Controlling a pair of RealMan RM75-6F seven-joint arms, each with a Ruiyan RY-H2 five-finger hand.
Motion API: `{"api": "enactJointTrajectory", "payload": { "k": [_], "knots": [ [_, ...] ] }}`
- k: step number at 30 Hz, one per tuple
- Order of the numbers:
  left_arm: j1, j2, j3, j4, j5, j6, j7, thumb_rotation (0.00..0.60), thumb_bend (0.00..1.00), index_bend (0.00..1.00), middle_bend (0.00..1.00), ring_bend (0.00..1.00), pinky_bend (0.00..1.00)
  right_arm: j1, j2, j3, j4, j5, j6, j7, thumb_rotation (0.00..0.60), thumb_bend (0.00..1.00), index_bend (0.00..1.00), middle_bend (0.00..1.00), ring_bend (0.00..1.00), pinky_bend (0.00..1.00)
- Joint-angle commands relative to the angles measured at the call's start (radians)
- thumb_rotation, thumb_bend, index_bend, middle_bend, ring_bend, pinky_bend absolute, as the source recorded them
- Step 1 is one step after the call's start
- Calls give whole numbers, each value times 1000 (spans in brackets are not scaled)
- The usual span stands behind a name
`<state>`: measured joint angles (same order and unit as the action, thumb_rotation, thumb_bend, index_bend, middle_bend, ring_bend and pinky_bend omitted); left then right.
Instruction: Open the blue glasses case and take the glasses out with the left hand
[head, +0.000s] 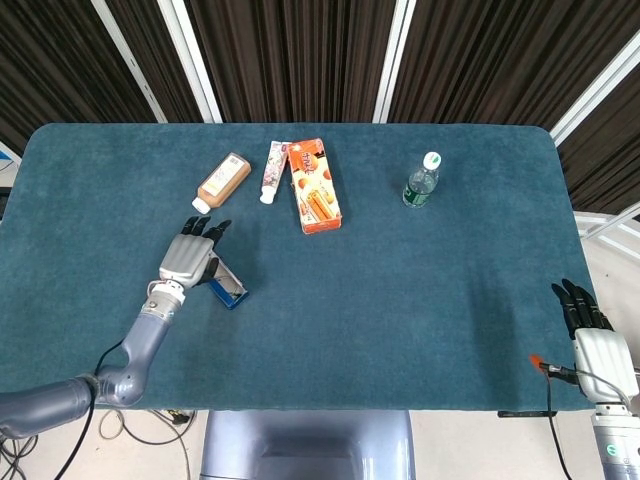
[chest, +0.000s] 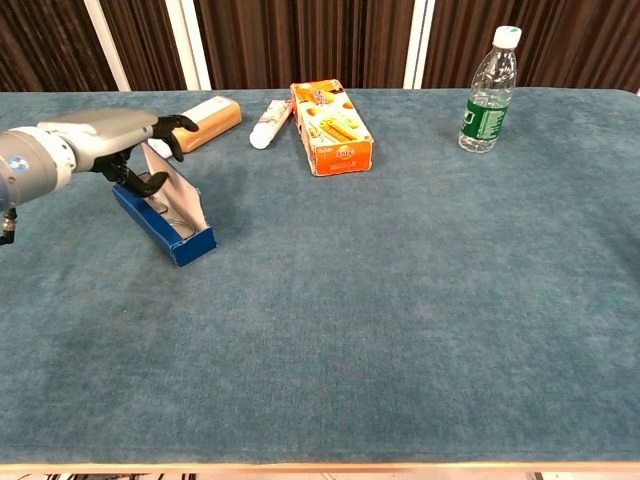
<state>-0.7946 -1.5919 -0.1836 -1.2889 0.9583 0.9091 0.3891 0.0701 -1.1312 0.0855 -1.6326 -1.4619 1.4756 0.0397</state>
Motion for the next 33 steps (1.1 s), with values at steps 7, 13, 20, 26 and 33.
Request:
{"api": "enactJointTrajectory", "payload": {
  "k": [7,13,20,26,33],
  "knots": [
    [-32,-43,-26,42,13,7,7,600,538,63,197,0,33,1,1,1,0,7,-7,5,600,216,0,0,0,228],
    [-34,-49,-24,42,23,9,6,600,537,62,197,0,33,2,2,1,-2,8,-8,6,600,216,0,0,0,229],
    [-28,-47,-23,38,20,15,7,600,537,63,196,0,33,1,3,1,-2,5,-6,5,600,217,0,0,0,229],
    [-17,-25,-22,3,24,25,2,600,403,62,180,0,33,0,3,1,-1,3,-4,6,600,217,0,0,0,229],
    [24,93,-13,-127,24,34,-15,600,128,49,154,0,48,0,3,0,0,0,-2,4,600,217,0,0,0,228]
  ]
}}
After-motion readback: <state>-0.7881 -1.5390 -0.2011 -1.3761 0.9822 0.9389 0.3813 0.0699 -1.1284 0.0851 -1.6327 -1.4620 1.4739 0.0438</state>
